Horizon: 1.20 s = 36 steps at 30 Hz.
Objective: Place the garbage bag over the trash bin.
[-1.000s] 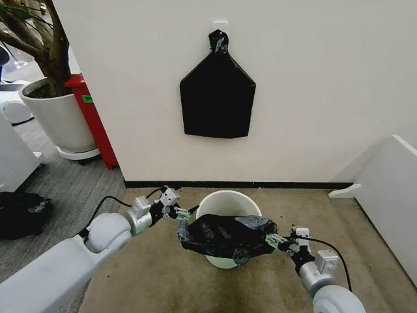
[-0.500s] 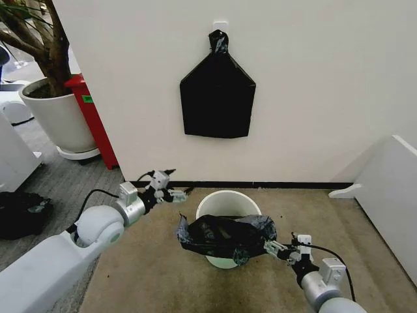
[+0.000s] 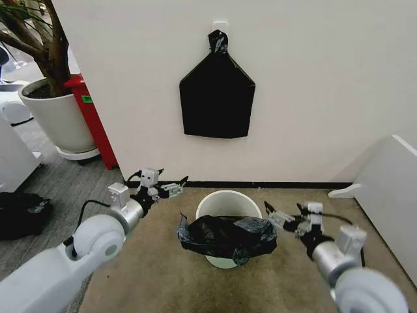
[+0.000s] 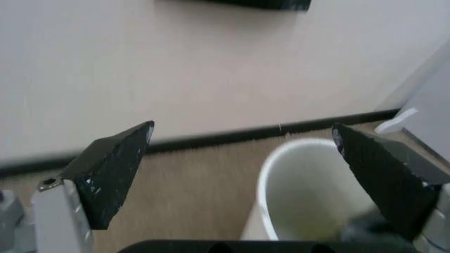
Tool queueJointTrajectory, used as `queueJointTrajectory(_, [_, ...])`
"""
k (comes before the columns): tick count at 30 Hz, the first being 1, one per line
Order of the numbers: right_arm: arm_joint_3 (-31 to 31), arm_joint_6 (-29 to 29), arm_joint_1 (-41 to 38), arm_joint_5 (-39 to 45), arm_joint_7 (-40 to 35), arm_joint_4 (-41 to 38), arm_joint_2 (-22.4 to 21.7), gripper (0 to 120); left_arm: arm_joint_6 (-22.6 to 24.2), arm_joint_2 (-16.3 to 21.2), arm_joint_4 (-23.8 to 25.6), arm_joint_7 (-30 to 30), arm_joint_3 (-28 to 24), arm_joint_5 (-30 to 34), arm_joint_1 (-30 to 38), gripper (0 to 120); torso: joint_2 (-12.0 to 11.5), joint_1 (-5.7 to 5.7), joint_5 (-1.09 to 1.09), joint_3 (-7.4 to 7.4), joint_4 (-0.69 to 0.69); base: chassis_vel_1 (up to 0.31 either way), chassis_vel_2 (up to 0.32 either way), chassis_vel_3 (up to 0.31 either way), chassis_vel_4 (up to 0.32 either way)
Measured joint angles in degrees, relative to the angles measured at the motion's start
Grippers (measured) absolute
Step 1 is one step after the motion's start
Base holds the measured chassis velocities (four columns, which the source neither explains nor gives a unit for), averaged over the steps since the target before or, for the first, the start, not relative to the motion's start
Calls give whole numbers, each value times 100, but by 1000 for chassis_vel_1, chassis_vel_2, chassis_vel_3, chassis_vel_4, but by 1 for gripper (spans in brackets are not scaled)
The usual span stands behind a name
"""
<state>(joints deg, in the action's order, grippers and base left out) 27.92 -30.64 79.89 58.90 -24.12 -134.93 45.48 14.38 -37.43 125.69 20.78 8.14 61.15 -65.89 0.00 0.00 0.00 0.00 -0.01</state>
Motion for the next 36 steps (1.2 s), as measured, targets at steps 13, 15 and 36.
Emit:
queueJointTrajectory(13, [-2350, -1202, -3675, 165, 2296, 2236, -1110, 100, 434, -999, 897, 490, 1793, 463, -2308, 100, 0, 0, 2, 0, 0, 0, 0, 0, 0])
queueJointTrajectory(15, [-2518, -1201, -3834, 80, 2396, 2303, -1127, 100, 437, -1046, 916, 494, 1824, 459, -2383, 100, 0, 0, 1, 0, -1, 0, 0, 0, 0])
queueJointTrajectory(36, [-7891, -1153, -8242, -872, 4382, 5427, 255, 100, 441, -1982, 1255, 223, 2380, -269, -3193, 100, 0, 0, -6, 0, 1, 0, 0, 0, 0])
